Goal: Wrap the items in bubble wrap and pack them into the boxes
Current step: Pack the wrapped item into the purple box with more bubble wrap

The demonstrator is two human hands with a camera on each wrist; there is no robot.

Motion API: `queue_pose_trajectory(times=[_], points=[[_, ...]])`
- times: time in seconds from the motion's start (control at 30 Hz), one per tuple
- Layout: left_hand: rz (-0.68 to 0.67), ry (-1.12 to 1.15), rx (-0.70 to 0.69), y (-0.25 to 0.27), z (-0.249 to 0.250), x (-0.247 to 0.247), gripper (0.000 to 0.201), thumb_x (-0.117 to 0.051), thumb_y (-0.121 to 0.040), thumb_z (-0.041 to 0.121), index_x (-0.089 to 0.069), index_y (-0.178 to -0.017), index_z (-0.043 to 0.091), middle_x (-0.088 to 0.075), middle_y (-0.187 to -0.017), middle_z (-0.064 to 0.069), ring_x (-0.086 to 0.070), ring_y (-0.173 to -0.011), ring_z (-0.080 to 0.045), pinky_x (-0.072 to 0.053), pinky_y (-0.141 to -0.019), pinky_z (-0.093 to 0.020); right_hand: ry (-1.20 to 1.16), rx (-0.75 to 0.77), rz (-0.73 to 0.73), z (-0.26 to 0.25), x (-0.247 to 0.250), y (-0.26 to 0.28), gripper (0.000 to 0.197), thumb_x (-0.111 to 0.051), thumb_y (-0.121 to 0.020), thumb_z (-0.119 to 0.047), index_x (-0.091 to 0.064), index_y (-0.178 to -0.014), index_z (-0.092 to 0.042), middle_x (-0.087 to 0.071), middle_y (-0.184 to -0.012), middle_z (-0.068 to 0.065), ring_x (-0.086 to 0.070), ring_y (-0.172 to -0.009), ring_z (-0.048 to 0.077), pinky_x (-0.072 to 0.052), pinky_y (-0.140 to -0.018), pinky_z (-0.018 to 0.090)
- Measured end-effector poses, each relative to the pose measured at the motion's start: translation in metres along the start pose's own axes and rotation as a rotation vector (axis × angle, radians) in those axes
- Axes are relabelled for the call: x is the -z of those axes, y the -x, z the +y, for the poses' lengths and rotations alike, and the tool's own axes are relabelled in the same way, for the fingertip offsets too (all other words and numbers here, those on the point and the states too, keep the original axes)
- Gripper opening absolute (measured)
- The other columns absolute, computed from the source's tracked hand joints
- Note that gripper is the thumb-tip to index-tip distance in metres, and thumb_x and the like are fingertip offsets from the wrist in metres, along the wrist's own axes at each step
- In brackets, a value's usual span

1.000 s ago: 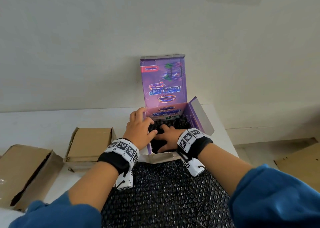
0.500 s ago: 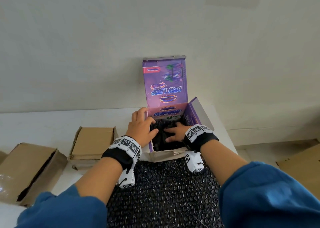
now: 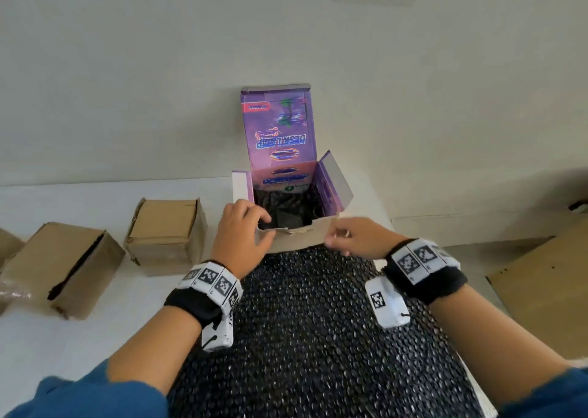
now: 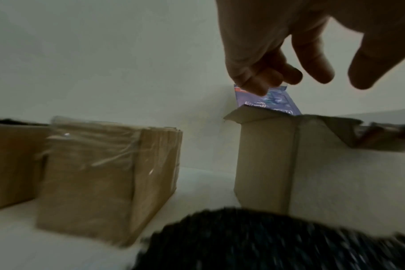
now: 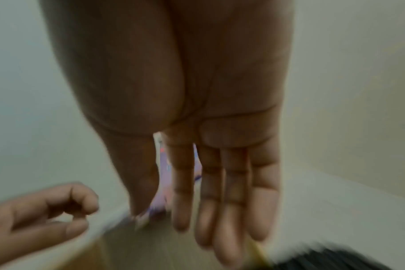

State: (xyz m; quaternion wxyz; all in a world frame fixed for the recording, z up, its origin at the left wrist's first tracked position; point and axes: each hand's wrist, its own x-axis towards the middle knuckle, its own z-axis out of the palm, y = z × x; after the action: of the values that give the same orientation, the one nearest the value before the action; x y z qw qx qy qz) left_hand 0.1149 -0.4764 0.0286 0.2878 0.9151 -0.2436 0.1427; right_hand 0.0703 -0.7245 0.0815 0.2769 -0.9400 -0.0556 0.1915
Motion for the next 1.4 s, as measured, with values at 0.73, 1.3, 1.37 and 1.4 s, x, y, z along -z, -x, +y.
queue_pose_trajectory(times=[0.73,1.3,1.37,1.4], points=[[-0.499,-0.205,1.005,0.159,-0.034,-0.016,0.082,-0.073,-0.068,0.059,-0.043,-0.125,0.007,-0.047,-0.127,-0.016,-0.05,-0.115,-0.034,-0.045,-0.095,-0.041,0.252,-0.325,-0.175,0.032,-0.141,0.074,0.065,-0.054,-0.091,-0.049,-0.032,-0.145,-0.02,-0.02,-0.147,0.013,-0.022,-0.137,0.036,-0.031,-0.111,0.045],[-0.332,0.089,1.148,0.175,-0.049,0.027,0.079,-0.083,-0.068,0.026,-0.033,-0.125,0.002,-0.049,-0.127,-0.021,-0.053,-0.112,-0.037,-0.044,-0.094,-0.043,0.338,-0.319,-0.1,0.034,-0.16,0.073,0.073,-0.055,-0.089,-0.051,-0.025,-0.147,-0.018,-0.021,-0.145,0.014,-0.026,-0.133,0.035,-0.028,-0.113,0.041],[-0.273,0.147,1.109,0.166,-0.046,0.037,0.073,-0.079,-0.073,0.026,-0.035,-0.125,0.001,-0.052,-0.127,-0.019,-0.053,-0.114,-0.035,-0.042,-0.095,-0.041,0.311,-0.33,-0.102,0.034,-0.158,0.073,0.074,-0.055,-0.089,-0.051,-0.025,-0.148,-0.019,-0.02,-0.146,0.014,-0.024,-0.135,0.034,-0.028,-0.114,0.041],[-0.247,0.2,1.093,0.159,-0.04,0.044,0.071,-0.078,-0.075,0.027,-0.036,-0.127,0.002,-0.051,-0.128,-0.018,-0.051,-0.116,-0.034,-0.04,-0.096,-0.039,0.291,-0.339,-0.116,0.032,-0.155,0.073,0.074,-0.055,-0.089,-0.052,-0.024,-0.148,-0.019,-0.02,-0.147,0.014,-0.023,-0.136,0.035,-0.028,-0.114,0.042]])
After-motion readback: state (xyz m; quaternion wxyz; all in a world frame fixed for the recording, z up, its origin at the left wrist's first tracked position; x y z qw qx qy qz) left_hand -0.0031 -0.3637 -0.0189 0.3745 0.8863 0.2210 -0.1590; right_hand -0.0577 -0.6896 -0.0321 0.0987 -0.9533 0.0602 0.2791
